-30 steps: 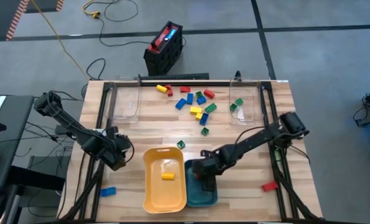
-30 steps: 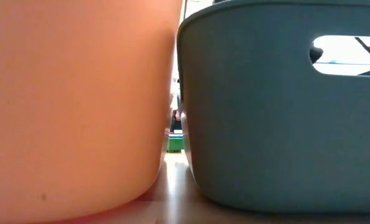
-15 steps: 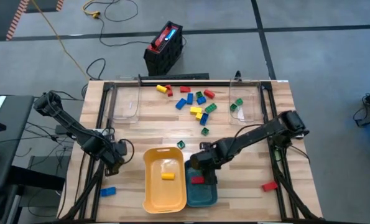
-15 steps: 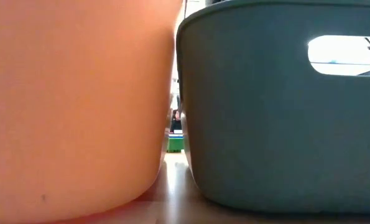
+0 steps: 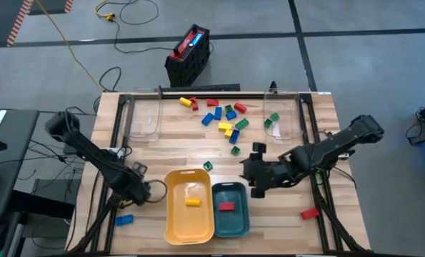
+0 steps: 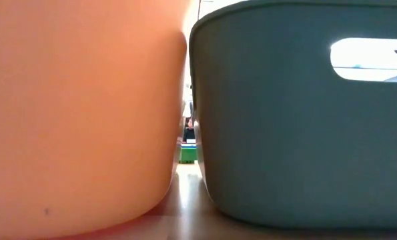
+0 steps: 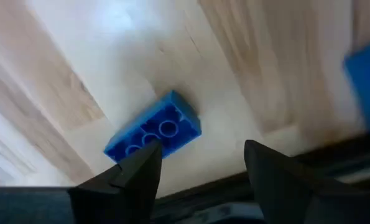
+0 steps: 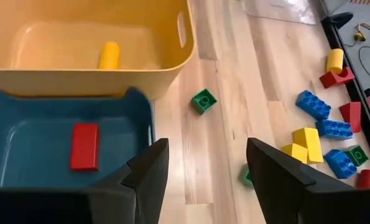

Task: Sort blocks
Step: Put the blue game piece into the left transparent bin

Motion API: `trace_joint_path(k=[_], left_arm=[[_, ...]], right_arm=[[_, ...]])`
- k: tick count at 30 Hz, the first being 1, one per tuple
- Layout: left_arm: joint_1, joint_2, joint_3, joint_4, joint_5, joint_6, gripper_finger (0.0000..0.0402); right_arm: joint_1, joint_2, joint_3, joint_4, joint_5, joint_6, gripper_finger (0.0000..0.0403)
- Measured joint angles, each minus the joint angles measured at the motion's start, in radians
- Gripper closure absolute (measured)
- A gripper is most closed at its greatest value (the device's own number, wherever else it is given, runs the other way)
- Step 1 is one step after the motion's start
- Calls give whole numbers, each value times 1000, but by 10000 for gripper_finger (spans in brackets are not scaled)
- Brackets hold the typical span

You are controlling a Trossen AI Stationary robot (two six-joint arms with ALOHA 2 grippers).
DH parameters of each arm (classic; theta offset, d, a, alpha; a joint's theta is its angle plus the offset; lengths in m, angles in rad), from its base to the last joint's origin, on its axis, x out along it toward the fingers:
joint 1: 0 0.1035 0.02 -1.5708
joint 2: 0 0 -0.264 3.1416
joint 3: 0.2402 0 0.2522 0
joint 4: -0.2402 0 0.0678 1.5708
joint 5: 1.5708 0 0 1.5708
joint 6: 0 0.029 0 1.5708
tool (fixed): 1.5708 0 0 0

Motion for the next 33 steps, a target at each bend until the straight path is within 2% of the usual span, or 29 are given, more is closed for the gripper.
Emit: trace_joint_path(k=[5,10,12,16,24,27,33], left_arm=[[0,166,50,-64,-88,237,177],[0,259,44,-85,-94,364,177],[3,280,42,-102,-102,415,177],[6,284,42,-66,-185,489,177],[14,281,42,-29,-175,640,178],[18,281,42,-21,-168,646,178],[39,282,56,-10,-183,564,178]], right_arm=[[0,-27,-69,54,1,1,175],[1,-18,-116,105,-3,2,175],[2,-15,-134,117,-7,-1,175],[9,-15,-134,126,-8,-1,175],[45,-18,-134,133,-11,18,175],[58,-18,-134,132,-11,30,175],[75,-18,-134,126,-10,46,175]])
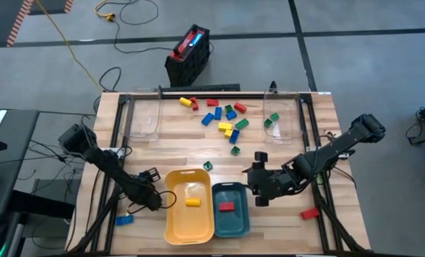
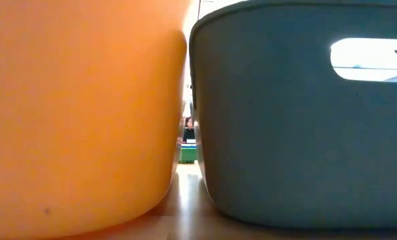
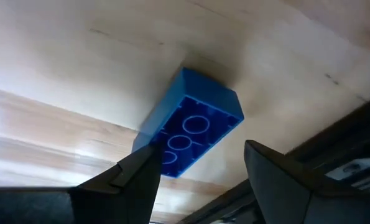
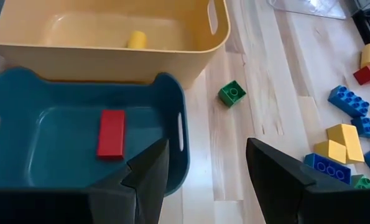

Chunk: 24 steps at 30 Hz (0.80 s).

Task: Sort blocks
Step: Put the blue game piece into the left transparent bin

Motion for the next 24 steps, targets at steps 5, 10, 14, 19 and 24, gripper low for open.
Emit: trace_joint_path(k=[5,10,14,19,24], left_arm=[[32,0,62,3,22,-91,178],[53,0,132,-15,36,-154,178],[85,-1,150,-17,125,-297,178],[121,-1,150,-23,183,-505,178],[146,-1,149,-40,173,-660,172]], right_arm=[[-3,0,0,0,1,7,175],[-3,0,0,1,3,15,175],[0,0,0,9,3,18,175],[7,0,0,8,3,22,175],[7,1,0,9,4,13,175]])
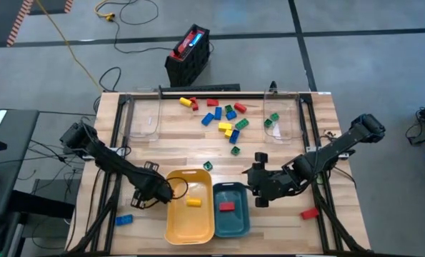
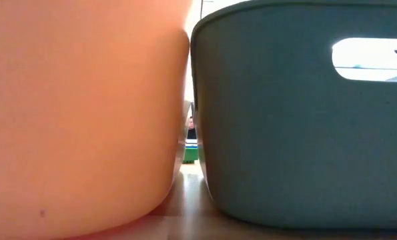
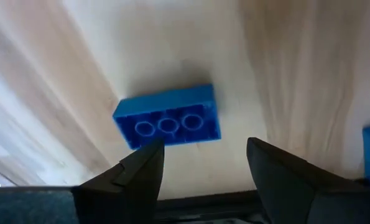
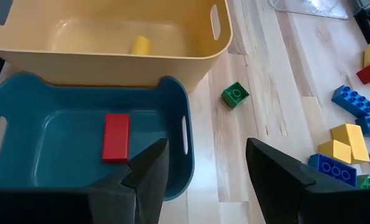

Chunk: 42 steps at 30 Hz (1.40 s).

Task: Sort blocks
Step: Put the blue game piece into the left transparent bin

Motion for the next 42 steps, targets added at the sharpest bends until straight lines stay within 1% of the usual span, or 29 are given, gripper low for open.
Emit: trace_joint_path(k=[2,5,8,11,14,17,21,23,26,30,33,35,38,40,42], left_arm=[[5,-3,-3,12,-6,-42,163],[5,-43,-40,49,-5,-108,142],[-6,-113,-94,84,9,-181,120],[-36,-203,-133,125,8,-263,106],[-73,-287,-162,162,-57,-333,102],[-95,-338,-195,157,-139,-401,102],[-81,-360,-255,181,-147,-470,101],[-71,-355,-279,220,-134,-475,101],[-58,-357,-292,295,-105,-431,101],[-57,-356,-292,308,-113,-325,101],[-55,-356,-292,307,-115,-325,101],[-43,-356,-292,306,-114,-382,101],[-24,-356,-291,304,-82,-517,101],[-15,-356,-285,285,-67,-670,101],[-3,-356,-286,243,-73,-879,101]], right_arm=[[3,0,0,0,1,-10,175],[8,0,0,6,1,-29,175],[25,0,0,18,1,-30,175],[48,0,0,27,5,-16,175],[72,0,0,35,28,7,175],[88,1,0,67,43,12,175],[105,1,0,109,52,13,175],[106,1,0,109,54,22,175],[106,1,0,109,55,39,175],[107,1,0,131,56,41,175],[112,1,0,141,56,53,175],[119,5,0,140,56,66,175],[124,25,0,137,61,72,175],[124,48,0,139,63,72,175],[119,71,0,139,63,70,175]])
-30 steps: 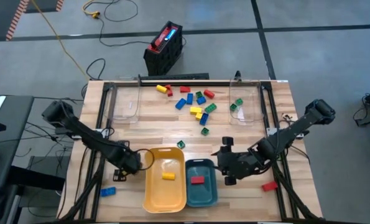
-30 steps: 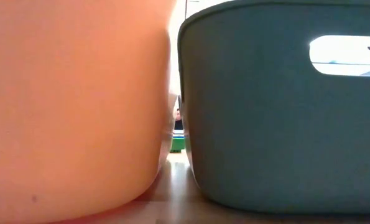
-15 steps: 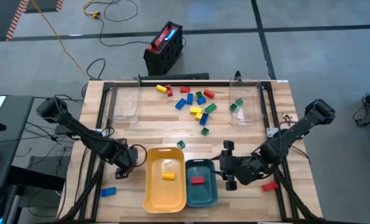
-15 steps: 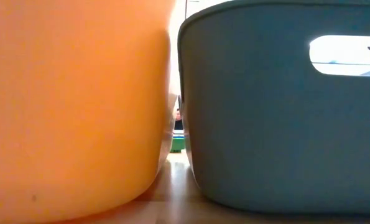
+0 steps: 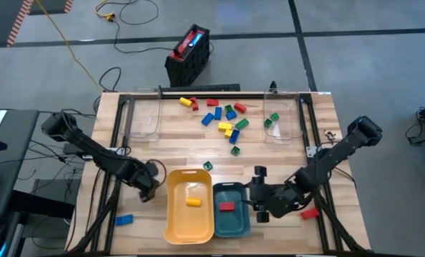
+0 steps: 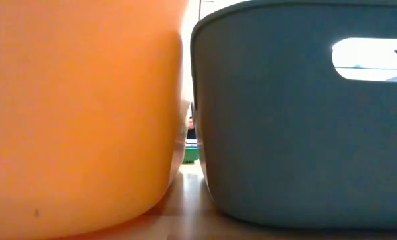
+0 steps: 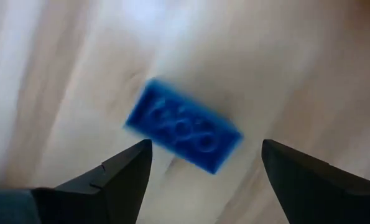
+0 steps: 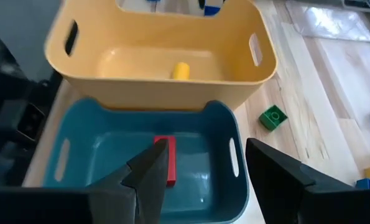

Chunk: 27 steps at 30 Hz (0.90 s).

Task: Sort blocks
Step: Put the blue game piece into the left transparent bin

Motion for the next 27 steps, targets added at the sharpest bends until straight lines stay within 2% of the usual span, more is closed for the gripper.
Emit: trace_joint_path(k=[3,9,22,27], left_arm=[[13,0,-16,-29,-6,-192,101],[28,0,-23,-2,-20,-326,101],[62,0,-40,28,-54,-361,101],[62,1,-129,109,10,-378,101]], right_arm=[[-10,33,0,11,0,-2,175],[-8,65,0,28,-1,18,175],[25,77,0,50,-1,21,175],[31,77,0,53,-1,27,175]])
